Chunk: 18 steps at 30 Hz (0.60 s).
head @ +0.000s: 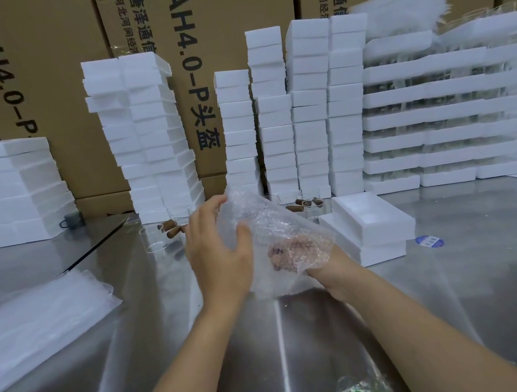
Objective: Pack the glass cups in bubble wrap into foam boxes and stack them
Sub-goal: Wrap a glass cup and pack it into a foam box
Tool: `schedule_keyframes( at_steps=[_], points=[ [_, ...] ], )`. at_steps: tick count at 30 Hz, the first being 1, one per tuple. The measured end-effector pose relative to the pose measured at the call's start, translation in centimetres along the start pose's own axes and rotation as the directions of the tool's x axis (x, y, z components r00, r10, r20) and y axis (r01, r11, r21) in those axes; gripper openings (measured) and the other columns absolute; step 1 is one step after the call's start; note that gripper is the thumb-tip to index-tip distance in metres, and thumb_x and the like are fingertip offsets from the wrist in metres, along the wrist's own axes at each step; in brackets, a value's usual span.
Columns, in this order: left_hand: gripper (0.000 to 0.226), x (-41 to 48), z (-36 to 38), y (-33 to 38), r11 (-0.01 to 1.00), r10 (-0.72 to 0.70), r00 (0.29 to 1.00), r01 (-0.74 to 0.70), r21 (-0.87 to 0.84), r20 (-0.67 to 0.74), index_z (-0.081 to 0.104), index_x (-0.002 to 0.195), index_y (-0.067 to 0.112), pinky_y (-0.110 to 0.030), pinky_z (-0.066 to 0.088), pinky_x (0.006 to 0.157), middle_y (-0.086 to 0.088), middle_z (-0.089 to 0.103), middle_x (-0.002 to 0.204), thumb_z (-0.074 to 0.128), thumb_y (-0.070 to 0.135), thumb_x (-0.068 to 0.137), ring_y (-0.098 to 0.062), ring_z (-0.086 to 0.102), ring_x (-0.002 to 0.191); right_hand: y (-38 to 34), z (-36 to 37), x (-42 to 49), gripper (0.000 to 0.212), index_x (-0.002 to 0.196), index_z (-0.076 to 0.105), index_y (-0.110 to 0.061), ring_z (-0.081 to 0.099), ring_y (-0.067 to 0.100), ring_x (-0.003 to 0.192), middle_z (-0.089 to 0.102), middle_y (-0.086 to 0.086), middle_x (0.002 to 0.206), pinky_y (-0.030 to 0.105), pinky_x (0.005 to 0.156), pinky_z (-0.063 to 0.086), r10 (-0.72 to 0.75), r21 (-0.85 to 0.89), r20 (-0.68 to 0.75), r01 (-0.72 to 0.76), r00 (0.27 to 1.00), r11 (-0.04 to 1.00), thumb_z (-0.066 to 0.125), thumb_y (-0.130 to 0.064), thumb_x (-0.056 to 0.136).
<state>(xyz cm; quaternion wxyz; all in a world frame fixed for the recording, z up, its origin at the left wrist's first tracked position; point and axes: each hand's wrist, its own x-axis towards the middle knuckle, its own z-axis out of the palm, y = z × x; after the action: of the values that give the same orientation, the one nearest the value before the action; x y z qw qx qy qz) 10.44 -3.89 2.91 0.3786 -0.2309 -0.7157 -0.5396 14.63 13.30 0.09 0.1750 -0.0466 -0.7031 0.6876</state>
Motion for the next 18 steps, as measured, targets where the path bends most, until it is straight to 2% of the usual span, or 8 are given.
schedule_keyframes(
  at_steps=[2, 4, 6, 9, 12, 14, 16, 18],
  points=[
    [0.047, 0.6, -0.7, -0.5, 0.957, -0.217, 0.951, 0.252, -0.143, 0.221, 0.059, 0.136, 0.036, -0.036, 0.046, 0.109, 0.020, 0.063, 0.129, 0.074, 0.015, 0.096, 0.002, 0.059, 0.120, -0.1, -0.2, -0.2, 0.022, 0.105, 0.075, -0.014, 0.073, 0.027, 0.105, 0.077, 0.010, 0.107, 0.043, 0.095, 0.060, 0.021, -0.021, 0.027, -0.020, 0.999, 1.000, 0.071, 0.003, 0.093],
    [0.049, 0.9, -1.1, -0.4, 0.837, -0.325, 0.846, 0.466, -0.288, 0.423, 0.061, 0.139, 0.034, -0.034, 0.048, 0.112, 0.016, 0.065, 0.135, 0.076, 0.014, 0.097, 0.014, 0.061, 0.112, -0.2, -0.3, -0.4, 0.024, 0.109, 0.073, -0.006, 0.071, 0.032, 0.107, 0.075, 0.014, 0.109, 0.047, 0.097, 0.059, 0.059, -0.018, 0.020, -0.059, 0.998, 0.998, 0.068, 0.010, 0.092],
    [0.054, 0.8, -0.9, -0.4, 0.787, -0.337, 0.802, 0.527, -0.320, 0.492, 0.061, 0.142, 0.037, -0.029, 0.049, 0.107, 0.012, 0.066, 0.137, 0.080, 0.021, 0.094, 0.011, 0.064, 0.114, -0.2, -0.5, -0.5, 0.021, 0.110, 0.071, 0.000, 0.074, 0.031, 0.100, 0.076, 0.017, 0.106, 0.045, 0.092, 0.061, 0.135, 0.019, -0.006, -0.135, 0.991, 0.991, 0.064, 0.011, 0.094],
    [0.073, 0.7, -0.7, -0.6, 0.751, -0.354, 0.761, 0.578, -0.319, 0.544, 0.054, 0.147, 0.047, -0.020, 0.044, 0.092, 0.009, 0.064, 0.140, 0.088, 0.039, 0.083, -0.002, 0.060, 0.128, -0.2, -0.9, -0.6, 0.019, 0.087, 0.067, -0.004, 0.069, 0.019, 0.066, 0.073, 0.005, 0.070, 0.025, 0.056, 0.058, 0.220, 0.109, -0.063, -0.212, 0.973, 0.971, 0.060, 0.010, 0.097],
    [0.093, 0.9, -0.9, -1.1, 0.754, -0.360, 0.743, 0.588, -0.294, 0.564, 0.048, 0.150, 0.055, -0.016, 0.040, 0.086, 0.012, 0.063, 0.141, 0.095, 0.060, 0.070, 0.001, 0.057, 0.128, -0.3, -0.9, -0.7, 0.017, 0.086, 0.066, -0.004, 0.063, 0.021, 0.070, 0.068, 0.005, 0.070, 0.023, 0.054, 0.055, 0.249, 0.145, -0.070, -0.237, 0.966, 0.961, 0.061, 0.008, 0.098],
    [0.100, 0.9, -0.8, -1.3, 0.753, -0.362, 0.740, 0.590, -0.291, 0.567, 0.047, 0.148, 0.059, -0.018, 0.042, 0.088, 0.011, 0.065, 0.140, 0.094, 0.068, 0.060, 0.003, 0.059, 0.126, -0.4, -0.5, -0.6, 0.012, 0.097, 0.070, -0.005, 0.069, 0.025, 0.082, 0.072, 0.011, 0.088, 0.027, 0.067, 0.061, 0.238, 0.152, -0.025, -0.231, 0.971, 0.961, 0.062, 0.004, 0.099],
    [0.105, 0.7, -0.6, -1.5, 0.762, -0.356, 0.742, 0.582, -0.283, 0.567, 0.046, 0.148, 0.061, -0.027, 0.048, 0.097, 0.006, 0.069, 0.137, 0.096, 0.069, 0.056, -0.004, 0.063, 0.127, -0.6, -0.2, -0.8, 0.019, 0.120, 0.067, -0.004, 0.069, 0.034, 0.109, 0.070, 0.018, 0.115, 0.045, 0.097, 0.058, 0.248, 0.166, 0.051, -0.253, 0.967, 0.953, 0.061, -0.004, 0.102],
    [0.106, 0.5, -0.3, -1.8, 0.798, -0.336, 0.761, 0.543, -0.262, 0.555, 0.043, 0.148, 0.062, -0.038, 0.051, 0.104, 0.006, 0.068, 0.136, 0.097, 0.069, 0.057, -0.010, 0.063, 0.127, -0.5, -0.2, -1.0, 0.014, 0.113, 0.065, -0.006, 0.067, 0.027, 0.102, 0.068, 0.012, 0.108, 0.041, 0.094, 0.057, 0.251, 0.133, 0.067, -0.258, 0.966, 0.957, 0.054, -0.004, 0.105]
  ],
)
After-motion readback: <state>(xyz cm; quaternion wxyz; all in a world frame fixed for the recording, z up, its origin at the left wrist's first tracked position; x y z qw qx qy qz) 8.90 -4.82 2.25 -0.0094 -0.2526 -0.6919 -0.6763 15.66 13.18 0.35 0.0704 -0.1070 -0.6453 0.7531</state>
